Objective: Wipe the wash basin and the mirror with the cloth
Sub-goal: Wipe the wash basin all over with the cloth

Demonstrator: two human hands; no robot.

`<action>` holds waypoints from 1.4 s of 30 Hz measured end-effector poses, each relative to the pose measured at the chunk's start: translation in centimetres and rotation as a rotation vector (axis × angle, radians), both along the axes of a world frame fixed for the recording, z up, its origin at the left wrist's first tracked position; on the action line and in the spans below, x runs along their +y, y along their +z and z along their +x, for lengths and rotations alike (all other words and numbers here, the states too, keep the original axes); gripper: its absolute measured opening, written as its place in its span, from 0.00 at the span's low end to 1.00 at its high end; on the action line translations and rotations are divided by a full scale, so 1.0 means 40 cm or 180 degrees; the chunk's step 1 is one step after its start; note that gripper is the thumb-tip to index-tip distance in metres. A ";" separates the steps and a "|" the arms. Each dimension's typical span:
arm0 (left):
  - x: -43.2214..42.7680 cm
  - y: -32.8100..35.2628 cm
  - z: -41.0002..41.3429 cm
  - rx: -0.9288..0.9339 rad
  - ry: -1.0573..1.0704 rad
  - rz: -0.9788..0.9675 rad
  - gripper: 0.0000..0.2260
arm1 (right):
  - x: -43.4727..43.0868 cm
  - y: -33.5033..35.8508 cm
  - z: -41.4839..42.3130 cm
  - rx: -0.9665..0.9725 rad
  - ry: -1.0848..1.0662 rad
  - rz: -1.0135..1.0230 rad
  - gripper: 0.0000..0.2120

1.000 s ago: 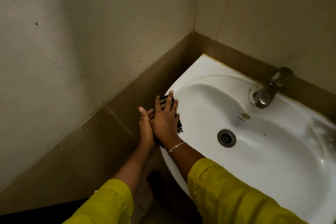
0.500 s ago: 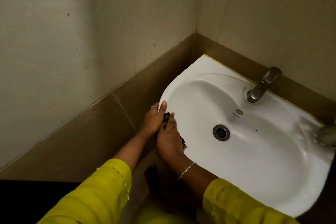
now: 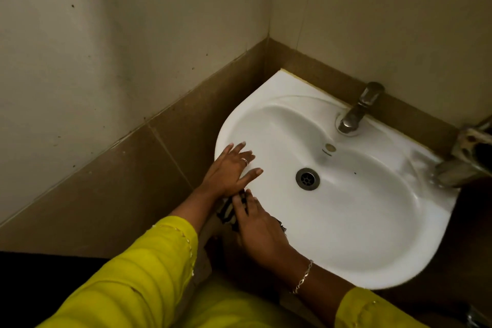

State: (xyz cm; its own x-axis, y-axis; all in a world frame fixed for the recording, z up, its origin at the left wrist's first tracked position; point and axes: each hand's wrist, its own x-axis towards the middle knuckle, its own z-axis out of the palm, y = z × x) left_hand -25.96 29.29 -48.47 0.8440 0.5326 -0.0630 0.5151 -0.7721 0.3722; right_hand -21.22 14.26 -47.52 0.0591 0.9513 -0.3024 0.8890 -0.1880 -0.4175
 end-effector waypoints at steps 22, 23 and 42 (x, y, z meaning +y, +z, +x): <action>0.002 -0.007 0.012 0.0895 -0.0367 0.0827 0.57 | -0.306 -0.020 0.218 -0.1089 0.0939 0.0645 0.27; 0.001 -0.008 0.011 0.0895 -0.0388 0.0819 0.57 | -0.320 -0.019 0.233 -0.1112 0.0987 0.0636 0.26; -0.002 -0.017 0.006 0.0880 -0.0489 0.0893 0.52 | -0.513 0.021 0.476 -0.1555 0.0908 0.0250 0.34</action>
State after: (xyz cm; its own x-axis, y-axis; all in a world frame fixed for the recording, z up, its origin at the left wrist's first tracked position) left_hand -25.71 29.21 -49.14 0.8866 0.4307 -0.1687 0.4370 -0.8994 0.0005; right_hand -2.20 -6.24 -46.70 -0.0882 0.9686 -0.2323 0.9933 0.1029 0.0519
